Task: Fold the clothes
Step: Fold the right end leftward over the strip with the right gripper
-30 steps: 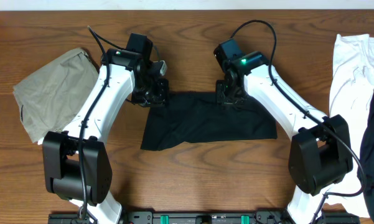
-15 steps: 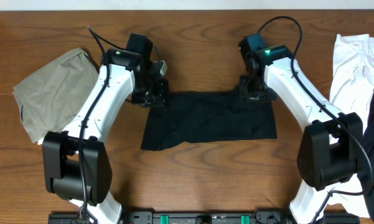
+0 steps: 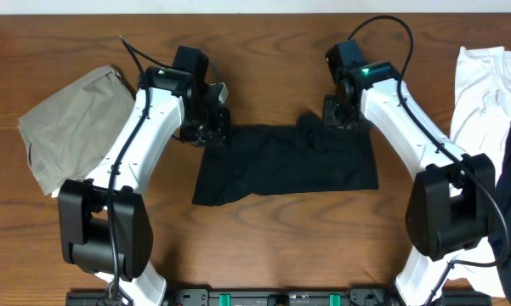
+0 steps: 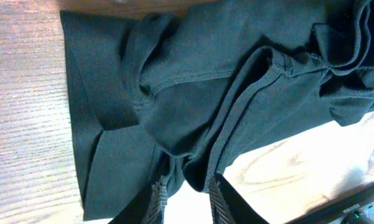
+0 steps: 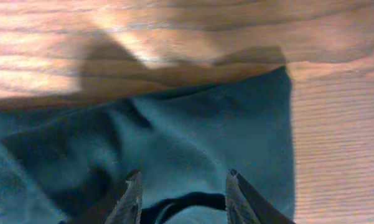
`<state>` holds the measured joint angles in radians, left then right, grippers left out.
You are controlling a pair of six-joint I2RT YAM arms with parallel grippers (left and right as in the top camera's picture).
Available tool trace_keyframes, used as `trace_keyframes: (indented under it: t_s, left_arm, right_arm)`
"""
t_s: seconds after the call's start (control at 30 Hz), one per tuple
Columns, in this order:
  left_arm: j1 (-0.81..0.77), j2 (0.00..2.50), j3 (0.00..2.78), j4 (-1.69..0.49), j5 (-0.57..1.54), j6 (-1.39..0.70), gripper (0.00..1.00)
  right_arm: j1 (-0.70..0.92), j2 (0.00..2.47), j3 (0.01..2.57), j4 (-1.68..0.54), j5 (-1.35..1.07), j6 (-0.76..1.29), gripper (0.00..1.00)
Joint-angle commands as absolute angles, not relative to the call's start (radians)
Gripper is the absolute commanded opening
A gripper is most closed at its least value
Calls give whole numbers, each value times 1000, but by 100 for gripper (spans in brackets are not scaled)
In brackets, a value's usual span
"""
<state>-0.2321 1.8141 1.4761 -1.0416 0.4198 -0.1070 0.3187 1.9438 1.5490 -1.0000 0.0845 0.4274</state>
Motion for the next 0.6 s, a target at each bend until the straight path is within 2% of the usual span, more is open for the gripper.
trace_keyframes:
  t_s: [0.0, 0.3, 0.57]
  left_arm:
    - [-234, 1792, 1477, -1045, 430, -98, 26]
    - [-234, 1792, 1477, -1046, 430, -98, 27]
    - [-234, 1792, 1477, -1050, 430, -98, 26]
  right_arm:
    - [376, 1940, 1541, -988, 59, 422, 41]
    - [503, 2073, 1541, -930, 25, 422, 42]
    - [524, 2125, 1541, -929, 21, 422, 42]
